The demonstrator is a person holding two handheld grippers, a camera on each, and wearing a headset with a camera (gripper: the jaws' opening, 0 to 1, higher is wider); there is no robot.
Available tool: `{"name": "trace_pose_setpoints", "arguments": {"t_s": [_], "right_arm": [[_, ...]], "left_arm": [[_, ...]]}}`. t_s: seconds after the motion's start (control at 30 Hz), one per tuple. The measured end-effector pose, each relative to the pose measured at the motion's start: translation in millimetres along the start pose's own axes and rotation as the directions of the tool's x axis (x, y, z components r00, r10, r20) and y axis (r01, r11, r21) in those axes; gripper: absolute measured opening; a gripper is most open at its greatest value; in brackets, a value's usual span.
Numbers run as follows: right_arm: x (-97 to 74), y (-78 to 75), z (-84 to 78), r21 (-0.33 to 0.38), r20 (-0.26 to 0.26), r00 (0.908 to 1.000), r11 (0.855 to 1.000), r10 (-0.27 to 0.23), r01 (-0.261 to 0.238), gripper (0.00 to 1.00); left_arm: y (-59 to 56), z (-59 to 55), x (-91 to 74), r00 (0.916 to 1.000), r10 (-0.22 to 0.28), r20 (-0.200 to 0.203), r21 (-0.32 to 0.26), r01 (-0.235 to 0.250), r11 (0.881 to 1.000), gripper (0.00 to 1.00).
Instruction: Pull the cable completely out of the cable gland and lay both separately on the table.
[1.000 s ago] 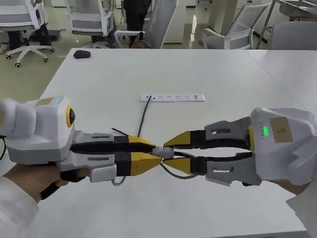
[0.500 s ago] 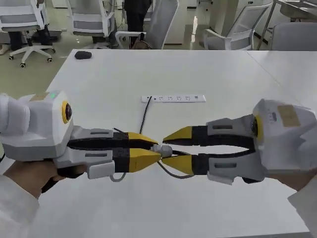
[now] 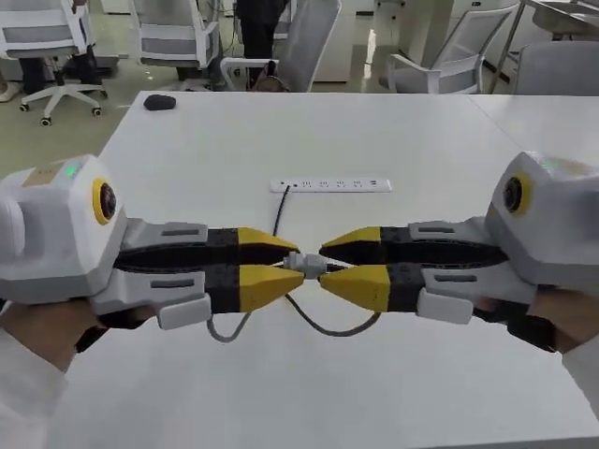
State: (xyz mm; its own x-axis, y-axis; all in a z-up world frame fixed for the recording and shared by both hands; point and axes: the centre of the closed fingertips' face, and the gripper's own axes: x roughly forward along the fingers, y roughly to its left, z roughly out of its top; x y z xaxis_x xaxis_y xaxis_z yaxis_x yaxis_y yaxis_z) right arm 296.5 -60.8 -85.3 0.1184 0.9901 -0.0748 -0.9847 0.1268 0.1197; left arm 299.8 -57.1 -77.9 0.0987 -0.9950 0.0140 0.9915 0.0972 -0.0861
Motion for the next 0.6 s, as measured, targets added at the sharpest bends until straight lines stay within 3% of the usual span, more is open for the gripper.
{"name": "trace_pose_setpoints", "arguments": {"t_s": [0.37, 0.6], "right_arm": [[3.7, 0.4, -3.7, 0.025, 0.004, 0.9999, 1.0, 0.016, -0.017, 0.12], [5.3, -0.7, -6.5, 0.017, -0.024, 0.9996, 1.0, 0.013, -0.012, 0.12]], "left_arm": [[1.4, -2.8, 0.4, 1.0, 0.003, -0.004, 0.017, -0.003, 1.0, 0.15], [3.0, -5.5, 0.8, 0.9995, 0.005, -0.03, 0.017, -0.004, 1.0, 0.15]]}}
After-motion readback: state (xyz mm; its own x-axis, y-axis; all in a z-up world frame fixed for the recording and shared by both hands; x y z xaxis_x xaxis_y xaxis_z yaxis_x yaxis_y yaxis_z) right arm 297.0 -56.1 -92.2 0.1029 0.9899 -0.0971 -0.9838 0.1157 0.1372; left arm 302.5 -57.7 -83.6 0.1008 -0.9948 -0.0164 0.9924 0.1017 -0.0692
